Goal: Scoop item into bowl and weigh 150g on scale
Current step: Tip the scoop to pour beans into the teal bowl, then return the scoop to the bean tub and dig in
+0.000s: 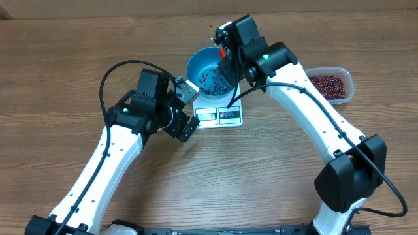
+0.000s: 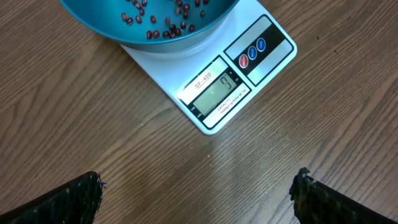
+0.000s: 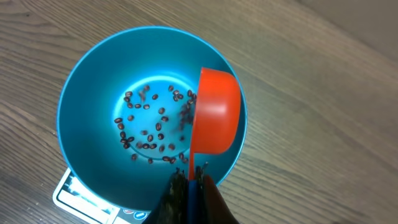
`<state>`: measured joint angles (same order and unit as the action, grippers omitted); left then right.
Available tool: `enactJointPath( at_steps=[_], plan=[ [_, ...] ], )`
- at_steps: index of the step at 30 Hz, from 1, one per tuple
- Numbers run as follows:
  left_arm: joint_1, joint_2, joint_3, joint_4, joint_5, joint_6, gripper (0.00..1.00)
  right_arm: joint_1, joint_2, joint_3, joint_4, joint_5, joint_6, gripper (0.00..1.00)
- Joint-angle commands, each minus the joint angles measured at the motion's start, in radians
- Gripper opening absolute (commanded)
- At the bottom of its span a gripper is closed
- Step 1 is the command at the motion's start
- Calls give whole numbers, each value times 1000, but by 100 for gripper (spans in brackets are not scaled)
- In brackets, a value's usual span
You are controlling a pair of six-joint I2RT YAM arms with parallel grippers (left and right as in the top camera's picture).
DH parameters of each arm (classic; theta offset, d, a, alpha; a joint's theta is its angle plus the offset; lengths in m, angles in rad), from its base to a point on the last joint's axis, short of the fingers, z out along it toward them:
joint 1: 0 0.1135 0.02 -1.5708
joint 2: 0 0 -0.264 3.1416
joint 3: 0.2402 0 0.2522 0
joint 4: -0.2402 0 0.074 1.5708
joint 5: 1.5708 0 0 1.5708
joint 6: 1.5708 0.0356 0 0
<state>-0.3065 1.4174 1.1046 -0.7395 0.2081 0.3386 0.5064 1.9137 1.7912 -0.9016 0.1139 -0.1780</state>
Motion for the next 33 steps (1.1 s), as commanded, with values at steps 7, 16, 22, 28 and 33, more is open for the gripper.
enactJointPath(
  at_steps=[7, 16, 22, 28, 33],
  plan=[
    [5, -21, -3, 2, 1, -10, 100, 33, -53, 47, -28, 103, -21, 4],
    [5, -21, -3, 2, 1, -10, 100, -93, -159, 69, -99, -157, 74, 4],
    [5, -21, -3, 2, 1, -10, 99, -341, -284, 69, -217, -243, 104, 4],
    [5, -21, -3, 2, 1, -10, 100, -571, -268, 67, -302, -230, 100, 4],
    [5, -21, -3, 2, 1, -10, 99, -672, -217, 67, -361, -169, 94, 4]
  ],
)
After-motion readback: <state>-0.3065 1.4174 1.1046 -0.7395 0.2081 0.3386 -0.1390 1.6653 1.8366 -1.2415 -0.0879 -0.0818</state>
